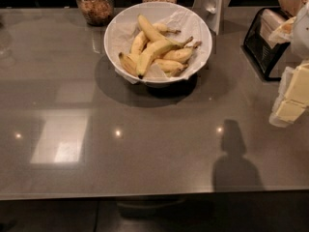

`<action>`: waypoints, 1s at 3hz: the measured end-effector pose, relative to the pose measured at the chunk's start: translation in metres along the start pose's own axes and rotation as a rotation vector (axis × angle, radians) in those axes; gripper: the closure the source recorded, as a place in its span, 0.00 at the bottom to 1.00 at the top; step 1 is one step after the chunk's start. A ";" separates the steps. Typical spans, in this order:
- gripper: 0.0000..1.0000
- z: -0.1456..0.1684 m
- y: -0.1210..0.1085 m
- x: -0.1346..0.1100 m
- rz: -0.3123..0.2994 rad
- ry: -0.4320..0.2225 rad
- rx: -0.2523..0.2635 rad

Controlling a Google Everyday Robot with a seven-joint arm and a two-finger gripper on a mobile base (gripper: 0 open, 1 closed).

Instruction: Pick banana from white bowl

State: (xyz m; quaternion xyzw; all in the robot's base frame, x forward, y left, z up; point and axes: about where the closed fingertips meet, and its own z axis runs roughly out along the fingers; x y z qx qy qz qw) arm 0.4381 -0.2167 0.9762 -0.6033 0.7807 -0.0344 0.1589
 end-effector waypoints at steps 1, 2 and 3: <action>0.00 0.000 0.000 0.000 0.000 0.000 0.000; 0.00 -0.008 -0.008 -0.016 -0.061 -0.038 0.054; 0.00 -0.018 -0.019 -0.050 -0.210 -0.120 0.141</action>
Offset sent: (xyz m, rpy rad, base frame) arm 0.0216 0.0284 0.0263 0.0140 -0.1502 0.1376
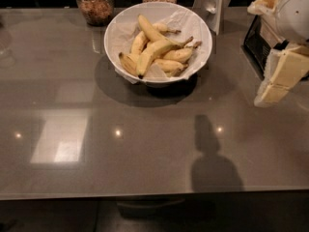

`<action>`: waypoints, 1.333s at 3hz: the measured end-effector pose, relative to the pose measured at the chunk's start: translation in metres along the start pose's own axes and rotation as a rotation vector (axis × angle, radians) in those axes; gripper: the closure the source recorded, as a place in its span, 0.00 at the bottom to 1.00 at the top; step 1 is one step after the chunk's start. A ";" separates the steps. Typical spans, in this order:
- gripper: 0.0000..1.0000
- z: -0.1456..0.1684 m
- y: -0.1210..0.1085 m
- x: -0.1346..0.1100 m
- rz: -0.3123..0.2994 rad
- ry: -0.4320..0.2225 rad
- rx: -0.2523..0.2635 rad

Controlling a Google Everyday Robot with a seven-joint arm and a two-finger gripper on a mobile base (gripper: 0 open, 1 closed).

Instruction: Pick banana from white bowl

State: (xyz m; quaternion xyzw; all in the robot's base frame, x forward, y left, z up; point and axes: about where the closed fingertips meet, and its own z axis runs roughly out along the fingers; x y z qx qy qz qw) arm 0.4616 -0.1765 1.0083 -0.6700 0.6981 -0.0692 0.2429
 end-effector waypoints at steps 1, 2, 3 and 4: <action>0.00 0.001 -0.018 -0.043 -0.193 -0.128 0.040; 0.00 -0.002 -0.017 -0.045 -0.273 -0.127 0.049; 0.00 -0.002 -0.017 -0.045 -0.273 -0.127 0.049; 0.00 -0.001 -0.025 -0.053 -0.319 -0.138 0.094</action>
Offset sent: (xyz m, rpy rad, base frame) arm 0.0141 0.0339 0.0145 0.0299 -0.0787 0.1722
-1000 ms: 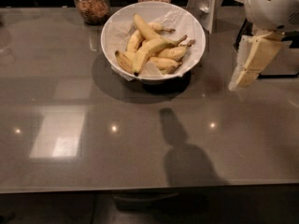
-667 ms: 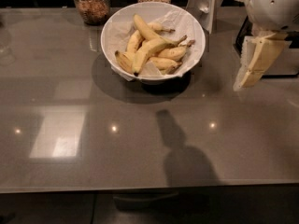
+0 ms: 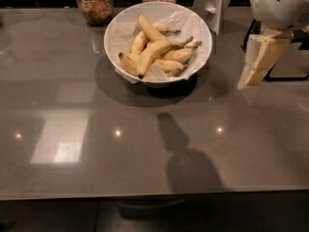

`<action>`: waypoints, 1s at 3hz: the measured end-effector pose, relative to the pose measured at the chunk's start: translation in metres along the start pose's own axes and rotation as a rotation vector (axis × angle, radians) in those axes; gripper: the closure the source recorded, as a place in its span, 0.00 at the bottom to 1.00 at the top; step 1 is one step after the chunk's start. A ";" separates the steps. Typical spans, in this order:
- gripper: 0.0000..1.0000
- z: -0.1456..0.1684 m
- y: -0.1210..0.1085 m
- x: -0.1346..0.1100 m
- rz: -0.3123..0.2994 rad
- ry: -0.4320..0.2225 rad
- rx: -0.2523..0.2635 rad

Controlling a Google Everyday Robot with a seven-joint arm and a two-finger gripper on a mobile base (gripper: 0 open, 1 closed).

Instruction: Pick banana from white bowl

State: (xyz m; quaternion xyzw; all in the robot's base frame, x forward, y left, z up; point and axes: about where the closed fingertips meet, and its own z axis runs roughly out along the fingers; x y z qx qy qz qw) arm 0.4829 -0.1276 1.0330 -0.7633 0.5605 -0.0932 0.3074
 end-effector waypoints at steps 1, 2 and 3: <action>0.00 0.018 -0.030 -0.022 -0.136 -0.049 0.060; 0.00 0.043 -0.054 -0.050 -0.321 -0.107 0.071; 0.00 0.072 -0.067 -0.075 -0.548 -0.105 0.044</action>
Offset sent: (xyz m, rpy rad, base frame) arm 0.0743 0.1146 0.0024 -0.0958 -0.2398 0.5207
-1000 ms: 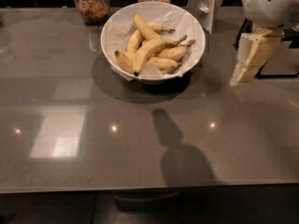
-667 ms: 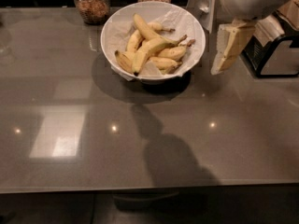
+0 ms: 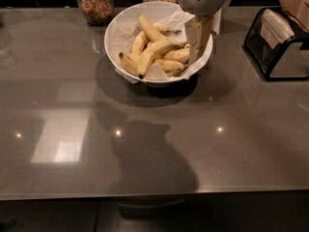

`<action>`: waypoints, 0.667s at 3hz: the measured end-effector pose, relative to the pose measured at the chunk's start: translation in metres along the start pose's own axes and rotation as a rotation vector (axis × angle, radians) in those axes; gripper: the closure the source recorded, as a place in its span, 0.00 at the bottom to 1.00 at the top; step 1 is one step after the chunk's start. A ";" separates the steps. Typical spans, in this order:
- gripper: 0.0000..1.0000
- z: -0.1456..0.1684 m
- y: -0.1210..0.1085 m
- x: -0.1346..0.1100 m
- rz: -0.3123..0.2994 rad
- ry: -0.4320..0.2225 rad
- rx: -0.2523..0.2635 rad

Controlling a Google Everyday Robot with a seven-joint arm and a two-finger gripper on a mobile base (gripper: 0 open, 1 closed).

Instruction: Pick banana from white bowl

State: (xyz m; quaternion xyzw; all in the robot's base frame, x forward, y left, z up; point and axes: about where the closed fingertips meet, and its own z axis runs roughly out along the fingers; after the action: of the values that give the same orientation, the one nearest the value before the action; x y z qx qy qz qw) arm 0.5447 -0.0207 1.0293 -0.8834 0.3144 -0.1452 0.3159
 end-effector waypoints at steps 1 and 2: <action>0.00 -0.002 -0.002 -0.001 -0.028 0.007 0.001; 0.00 0.004 -0.007 0.001 -0.100 0.047 -0.010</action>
Offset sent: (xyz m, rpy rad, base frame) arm 0.0225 0.0038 -0.0041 -0.1771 -0.1412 0.0791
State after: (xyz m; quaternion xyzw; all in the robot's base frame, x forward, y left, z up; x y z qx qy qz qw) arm 0.5507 -0.0156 1.0310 -0.8959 0.2778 -0.1799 0.2962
